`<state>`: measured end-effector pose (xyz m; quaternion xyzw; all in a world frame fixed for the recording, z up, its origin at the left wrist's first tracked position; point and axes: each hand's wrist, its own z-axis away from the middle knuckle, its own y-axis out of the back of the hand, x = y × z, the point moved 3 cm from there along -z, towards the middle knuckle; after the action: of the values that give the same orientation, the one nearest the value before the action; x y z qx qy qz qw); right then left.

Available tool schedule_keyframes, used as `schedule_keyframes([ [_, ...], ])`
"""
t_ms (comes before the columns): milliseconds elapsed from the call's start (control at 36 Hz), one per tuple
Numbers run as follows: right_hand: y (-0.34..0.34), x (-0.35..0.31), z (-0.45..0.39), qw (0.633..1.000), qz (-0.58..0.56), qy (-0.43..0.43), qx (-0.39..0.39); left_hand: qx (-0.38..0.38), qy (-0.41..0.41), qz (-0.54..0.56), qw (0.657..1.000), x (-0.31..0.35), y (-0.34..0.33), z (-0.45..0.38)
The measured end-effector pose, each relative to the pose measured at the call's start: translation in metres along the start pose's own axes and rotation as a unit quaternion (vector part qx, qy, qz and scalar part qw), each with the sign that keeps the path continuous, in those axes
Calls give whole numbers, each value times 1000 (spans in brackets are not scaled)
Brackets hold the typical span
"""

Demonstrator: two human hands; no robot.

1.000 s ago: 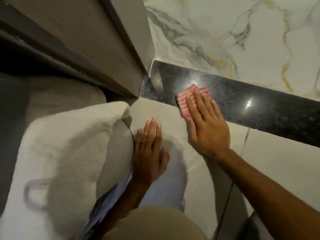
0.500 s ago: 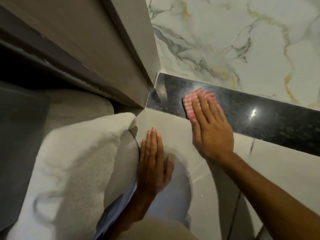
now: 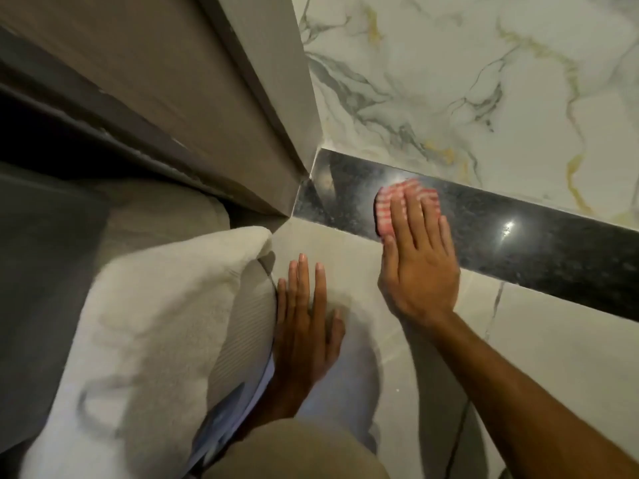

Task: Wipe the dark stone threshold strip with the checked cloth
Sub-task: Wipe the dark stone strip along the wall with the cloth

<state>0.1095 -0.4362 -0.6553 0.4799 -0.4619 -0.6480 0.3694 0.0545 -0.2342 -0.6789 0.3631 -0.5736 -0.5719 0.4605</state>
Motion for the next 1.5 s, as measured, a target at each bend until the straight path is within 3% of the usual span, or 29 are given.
schedule_keyframes([
  [56, -2, -18, -34, 997, -4, -76, 19, 7, 1, 4, 1000, -2, -4, 0],
  [111, -11, -40, -59, 998, -10, -63, 11, 11, -6, 12, 1000, -4, -8, 0],
  [250, -29, -56, -21, 980, 7, 185, -72, 29, -10, 31, 999, -3, -9, 5],
  [306, -26, -32, 23, 971, 29, 227, -67, 33, -18, 33, 999, -3, -7, 7],
  [444, -3, 29, 64, 996, -3, 92, 5, 9, -17, 43, 999, -3, 1, -1],
  [556, 1, 11, -3, 988, 1, -140, 66, 14, -22, 57, 998, -2, -1, -1],
  [611, -5, -11, -42, 982, -9, -173, 68, 12, -22, 55, 998, -3, -4, -2],
  [694, -20, -52, -69, 1000, -17, 0, -5, 6, -21, 49, 999, -3, -8, -3],
  [778, -29, -60, -37, 968, 7, 235, -83, 7, -20, 50, 999, -3, -8, -1],
  [833, -27, -39, 6, 954, 26, 285, -90, 17, -27, 51, 998, -2, -5, 1],
  [944, -4, 23, 65, 977, 12, 212, -32, 3, -21, 70, 997, -1, 3, -2],
  [1083, 11, 31, 4, 998, 12, -37, 38, -11, -8, 79, 997, -1, 2, -4],
  [1139, 6, 11, -34, 999, 2, -32, 23, -12, -13, 59, 998, -2, -1, -3],
  [1222, -7, -23, -56, 995, 2, 90, -33, -12, -15, 40, 999, -4, -4, -1],
  [1333, -13, -14, 12, 983, -2, 170, -70, -30, -9, 15, 999, 2, 5, 2],
  [1417, -4, 34, 85, 992, 12, 123, -24, -33, -19, -17, 999, 7, 13, 5],
  [1500, 13, 85, 108, 999, 17, -14, 24, -36, -46, -27, 998, 28, 13, 4],
])
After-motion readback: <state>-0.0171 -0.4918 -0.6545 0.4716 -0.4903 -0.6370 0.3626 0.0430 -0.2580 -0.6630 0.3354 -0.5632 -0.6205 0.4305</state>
